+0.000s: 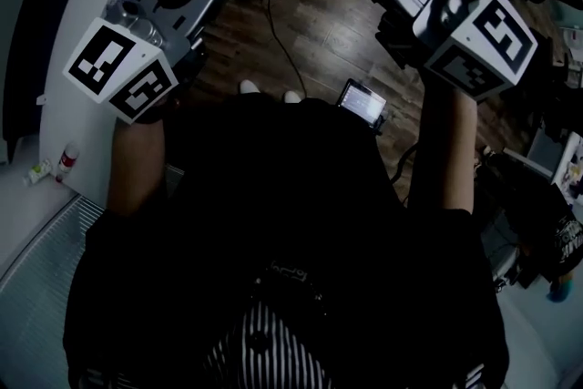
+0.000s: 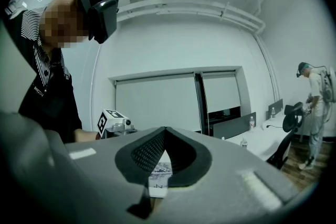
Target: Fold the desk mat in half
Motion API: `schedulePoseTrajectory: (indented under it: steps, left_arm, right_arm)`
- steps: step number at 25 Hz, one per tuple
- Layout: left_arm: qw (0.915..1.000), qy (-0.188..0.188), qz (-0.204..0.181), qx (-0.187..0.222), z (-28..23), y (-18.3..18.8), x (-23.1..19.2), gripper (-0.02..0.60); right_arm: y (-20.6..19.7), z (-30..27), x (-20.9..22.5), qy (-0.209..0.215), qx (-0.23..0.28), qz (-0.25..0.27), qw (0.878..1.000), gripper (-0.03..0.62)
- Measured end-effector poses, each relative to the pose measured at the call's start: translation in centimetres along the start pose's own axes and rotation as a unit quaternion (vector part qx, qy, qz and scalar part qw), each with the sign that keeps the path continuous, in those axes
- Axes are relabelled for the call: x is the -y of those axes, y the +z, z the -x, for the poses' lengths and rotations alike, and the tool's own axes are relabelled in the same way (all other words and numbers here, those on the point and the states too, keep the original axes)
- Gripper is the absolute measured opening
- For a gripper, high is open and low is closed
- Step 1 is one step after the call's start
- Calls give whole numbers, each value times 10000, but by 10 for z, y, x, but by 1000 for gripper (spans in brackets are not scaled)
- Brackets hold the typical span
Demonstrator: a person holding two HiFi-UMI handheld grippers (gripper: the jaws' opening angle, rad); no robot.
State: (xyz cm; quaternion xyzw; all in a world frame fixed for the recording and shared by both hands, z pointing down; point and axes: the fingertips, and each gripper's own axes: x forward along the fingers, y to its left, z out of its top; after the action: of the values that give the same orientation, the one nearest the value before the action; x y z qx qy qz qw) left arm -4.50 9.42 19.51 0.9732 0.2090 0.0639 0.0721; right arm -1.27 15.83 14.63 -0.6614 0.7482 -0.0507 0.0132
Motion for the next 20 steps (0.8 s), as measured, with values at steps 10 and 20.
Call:
schedulePoseTrajectory:
  steps: [10, 20]
  left_arm:
    - [9999, 141, 44, 21, 37, -11, -40, 9]
    - [9944, 740, -517, -545, 98, -41, -84, 9]
  right_arm:
    - [4, -42, 10, -314, 100, -225, 9992, 5]
    - [-12, -94, -10, -11, -43, -177, 9998, 5]
